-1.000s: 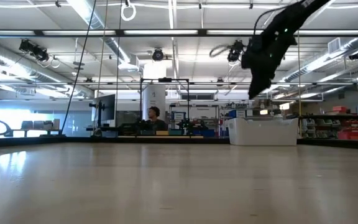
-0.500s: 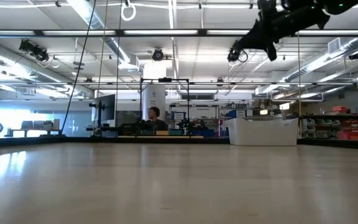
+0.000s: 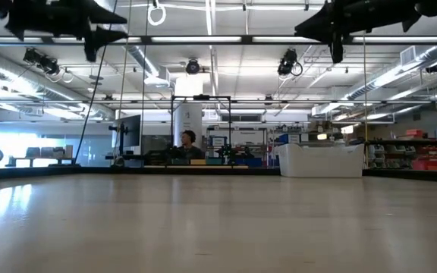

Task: Pick and place USB-C Cables
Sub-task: Return to Home Position

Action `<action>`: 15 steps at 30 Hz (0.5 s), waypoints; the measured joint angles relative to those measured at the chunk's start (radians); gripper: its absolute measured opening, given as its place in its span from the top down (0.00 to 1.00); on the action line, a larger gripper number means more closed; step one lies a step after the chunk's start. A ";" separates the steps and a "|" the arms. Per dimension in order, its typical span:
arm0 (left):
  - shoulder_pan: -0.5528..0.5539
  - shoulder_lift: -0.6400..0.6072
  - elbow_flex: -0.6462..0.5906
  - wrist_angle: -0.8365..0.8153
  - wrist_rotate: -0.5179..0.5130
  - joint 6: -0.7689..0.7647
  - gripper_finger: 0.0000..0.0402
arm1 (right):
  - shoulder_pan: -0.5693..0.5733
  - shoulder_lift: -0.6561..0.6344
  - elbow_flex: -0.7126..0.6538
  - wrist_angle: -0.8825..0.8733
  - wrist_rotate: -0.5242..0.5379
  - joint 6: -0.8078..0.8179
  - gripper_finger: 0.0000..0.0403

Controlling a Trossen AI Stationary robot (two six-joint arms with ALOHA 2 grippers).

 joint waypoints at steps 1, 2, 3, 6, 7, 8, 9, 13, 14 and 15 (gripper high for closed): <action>0.009 -0.022 -0.055 0.063 -0.001 -0.042 0.57 | 0.002 -0.003 0.000 0.002 0.000 0.000 0.88; 0.018 -0.042 -0.102 0.114 -0.001 -0.080 0.57 | 0.002 -0.003 0.000 0.003 0.000 0.005 0.88; 0.028 -0.059 -0.145 0.164 -0.001 -0.112 0.57 | 0.002 -0.003 0.000 0.005 -0.001 0.010 0.88; 0.060 -0.111 -0.257 0.264 -0.001 -0.169 0.57 | 0.002 -0.003 0.000 0.004 -0.018 0.011 0.88; 0.070 -0.126 -0.288 0.294 -0.001 -0.184 0.57 | 0.002 -0.003 0.000 0.004 -0.026 0.011 0.88; 0.080 -0.140 -0.318 0.325 -0.001 -0.196 0.57 | 0.002 -0.003 0.000 0.004 -0.038 0.011 0.88; 0.090 -0.153 -0.347 0.350 0.000 -0.214 0.57 | 0.002 -0.003 0.000 0.004 -0.044 0.010 0.88; 0.121 -0.201 -0.433 0.435 0.004 -0.285 0.57 | 0.002 -0.001 0.000 0.005 -0.043 0.010 0.88; 0.125 -0.214 -0.446 0.441 0.006 -0.293 0.57 | 0.002 0.000 0.000 0.004 -0.043 0.010 0.88; 0.125 -0.226 -0.456 0.444 0.012 -0.295 0.57 | 0.002 0.000 0.000 0.004 -0.043 0.010 0.88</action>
